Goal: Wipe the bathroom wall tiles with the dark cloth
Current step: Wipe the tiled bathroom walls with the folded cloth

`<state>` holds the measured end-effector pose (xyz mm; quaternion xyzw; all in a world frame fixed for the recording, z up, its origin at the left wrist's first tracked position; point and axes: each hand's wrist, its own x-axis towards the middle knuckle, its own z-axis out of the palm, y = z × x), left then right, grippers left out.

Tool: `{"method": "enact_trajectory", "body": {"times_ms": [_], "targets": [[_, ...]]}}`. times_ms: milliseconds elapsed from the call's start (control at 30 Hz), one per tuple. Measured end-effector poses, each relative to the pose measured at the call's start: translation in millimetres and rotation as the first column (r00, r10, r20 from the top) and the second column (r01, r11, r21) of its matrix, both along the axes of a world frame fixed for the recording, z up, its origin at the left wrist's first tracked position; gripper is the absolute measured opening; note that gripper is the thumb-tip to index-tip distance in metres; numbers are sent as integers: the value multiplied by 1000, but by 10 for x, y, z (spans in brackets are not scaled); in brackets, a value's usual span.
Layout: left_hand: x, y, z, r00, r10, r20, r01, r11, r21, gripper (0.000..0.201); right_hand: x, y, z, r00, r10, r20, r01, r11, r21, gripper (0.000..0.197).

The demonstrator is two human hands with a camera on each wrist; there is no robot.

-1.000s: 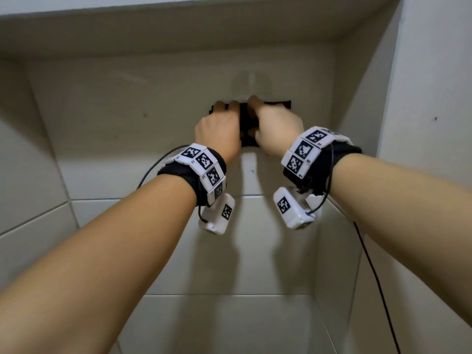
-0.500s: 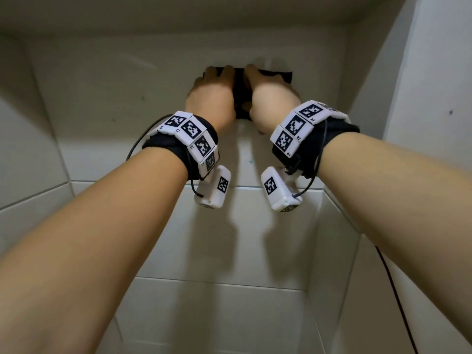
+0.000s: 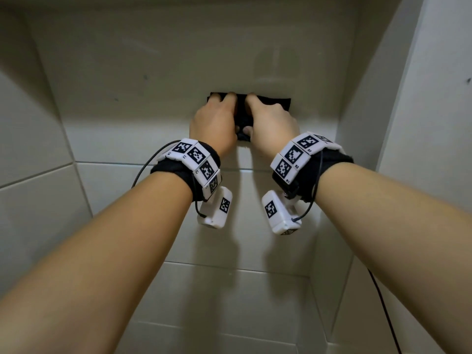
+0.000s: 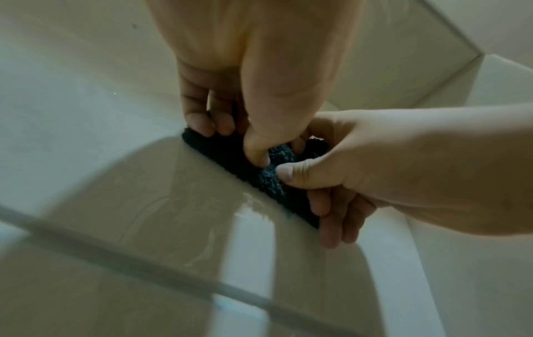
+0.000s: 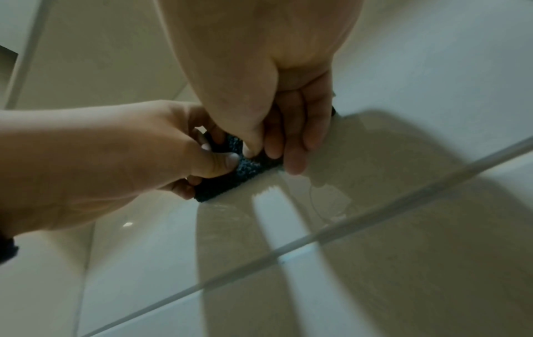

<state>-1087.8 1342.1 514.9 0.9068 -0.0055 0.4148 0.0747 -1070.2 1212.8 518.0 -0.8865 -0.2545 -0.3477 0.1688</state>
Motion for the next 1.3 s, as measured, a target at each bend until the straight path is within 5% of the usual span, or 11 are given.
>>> {"method": "enact_trajectory", "body": {"times_ms": [600, 800, 1300], "targets": [[27, 78, -247, 997, -53, 64, 55, 998, -37, 29, 24, 34, -173, 997, -82, -12, 82, 996, 43, 26], [5, 58, -409, 982, -115, 150, 130, 987, -93, 29, -44, 2, -404, 998, -44, -43, 51, 984, 173, 29], [73, -95, -925, 977, -152, 152, 171, 978, -121, 26, -11, -115, -942, 995, -74, -72, 88, 971, 222, 21]]}}
